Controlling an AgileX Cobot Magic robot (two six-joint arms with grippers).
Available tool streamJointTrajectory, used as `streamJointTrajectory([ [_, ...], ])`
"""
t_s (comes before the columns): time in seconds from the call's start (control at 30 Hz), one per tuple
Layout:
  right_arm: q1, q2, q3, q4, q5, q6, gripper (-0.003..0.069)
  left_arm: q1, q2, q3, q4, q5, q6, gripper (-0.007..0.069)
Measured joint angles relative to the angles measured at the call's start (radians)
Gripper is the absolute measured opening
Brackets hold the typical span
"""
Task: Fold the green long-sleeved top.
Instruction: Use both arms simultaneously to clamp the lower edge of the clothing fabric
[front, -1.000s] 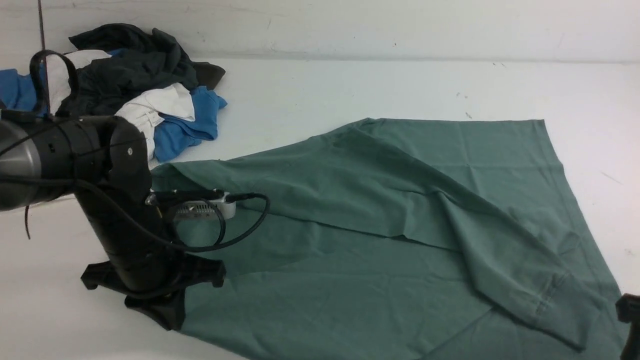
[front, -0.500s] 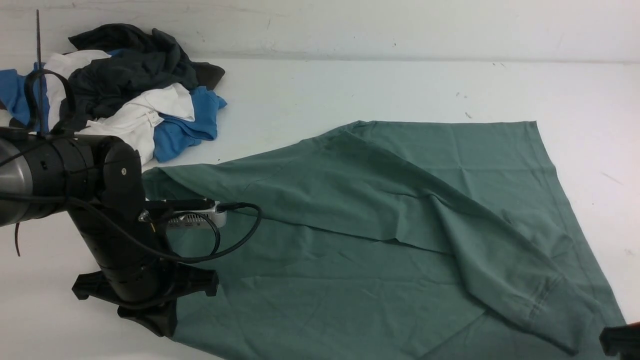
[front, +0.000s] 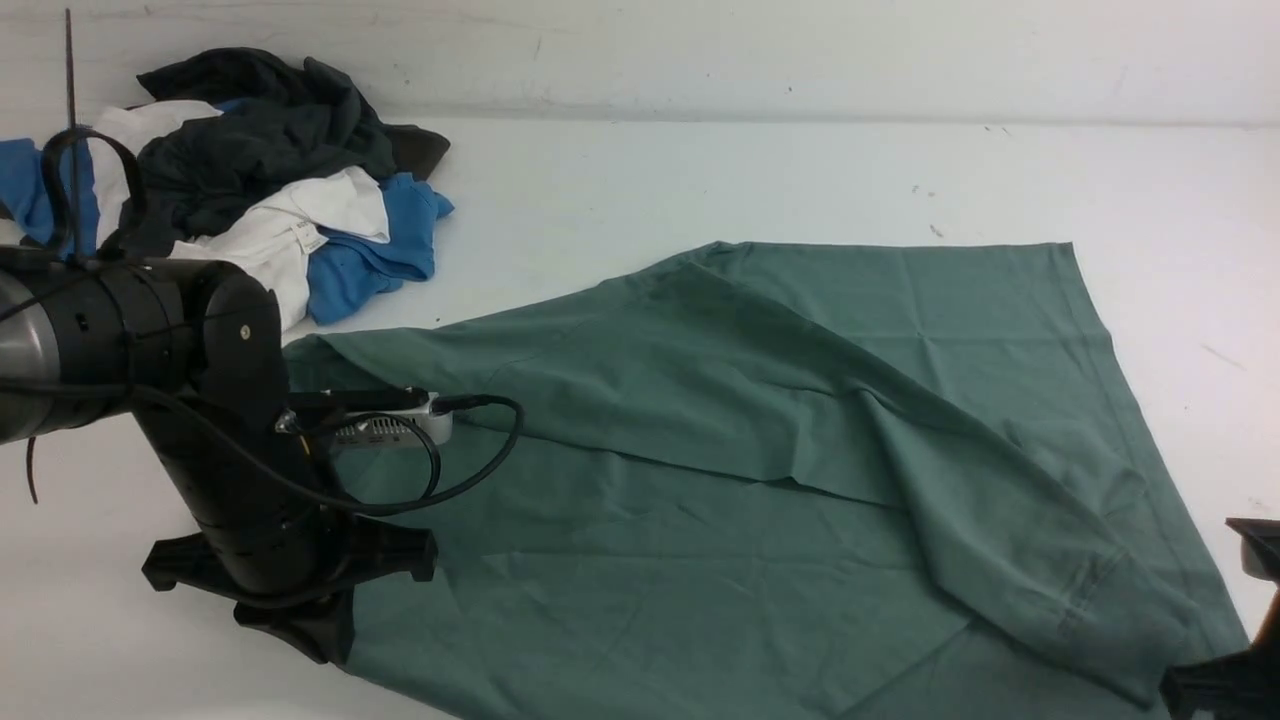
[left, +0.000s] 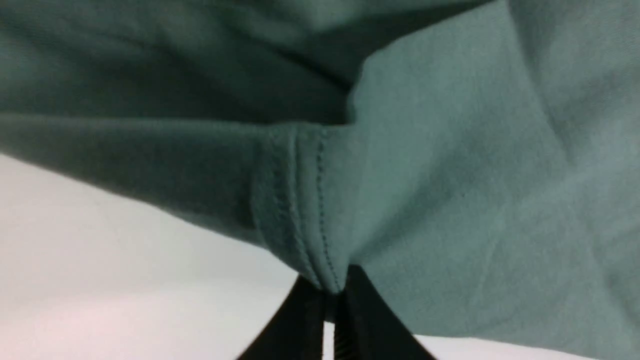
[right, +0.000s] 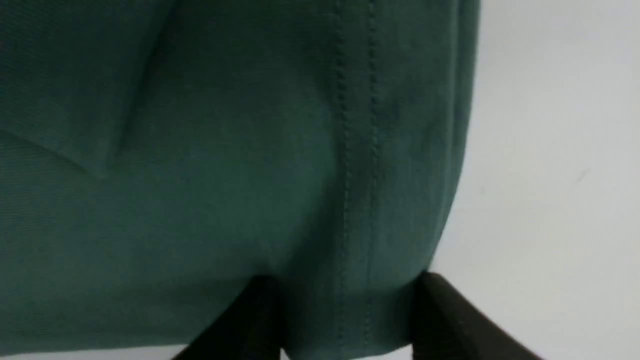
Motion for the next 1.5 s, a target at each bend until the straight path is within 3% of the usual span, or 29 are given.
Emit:
streamJointTrajectory([
  [0.07, 0.003, 0.001, -0.001, 0.015, -0.001, -0.011, 0.0208, 0.0, -0.023, -0.012, 0.001, 0.025, 0.0, 0.0006],
  [0.13, 0.005, 0.006, -0.002, 0.026, -0.004, -0.019, 0.0069, 0.0, -0.081, -0.02, 0.001, 0.088, 0.0, 0.0006],
  [0.17, 0.005, 0.006, -0.002, 0.026, -0.004, -0.02, 0.0047, 0.0, -0.115, -0.02, 0.002, 0.116, 0.0, 0.0006],
  [0.53, 0.005, 0.006, -0.002, 0.026, -0.005, -0.021, 0.0038, 0.0, -0.278, -0.02, 0.019, 0.215, -0.019, 0.0036],
  [0.9, 0.005, 0.006, -0.002, 0.026, -0.003, -0.021, 0.0038, -0.008, -0.278, 0.082, -0.01, 0.215, -0.008, 0.0271],
  [1.0, 0.005, 0.006, -0.002, 0.031, -0.001, -0.021, 0.0038, -0.074, -0.282, 0.131, -0.056, 0.21, 0.002, 0.031],
  [1.1, 0.005, 0.006, -0.002, 0.033, 0.0, -0.021, 0.0038, -0.237, -0.28, 0.169, -0.075, 0.176, 0.013, 0.0322],
  [1.3, 0.005, 0.006, -0.003, 0.037, -0.001, -0.021, 0.0038, -0.498, -0.25, 0.169, 0.098, 0.074, 0.02, 0.0322],
  [1.5, 0.005, 0.006, -0.003, 0.039, -0.003, -0.021, 0.0038, -0.563, -0.157, 0.171, 0.167, 0.046, -0.035, 0.0324],
])
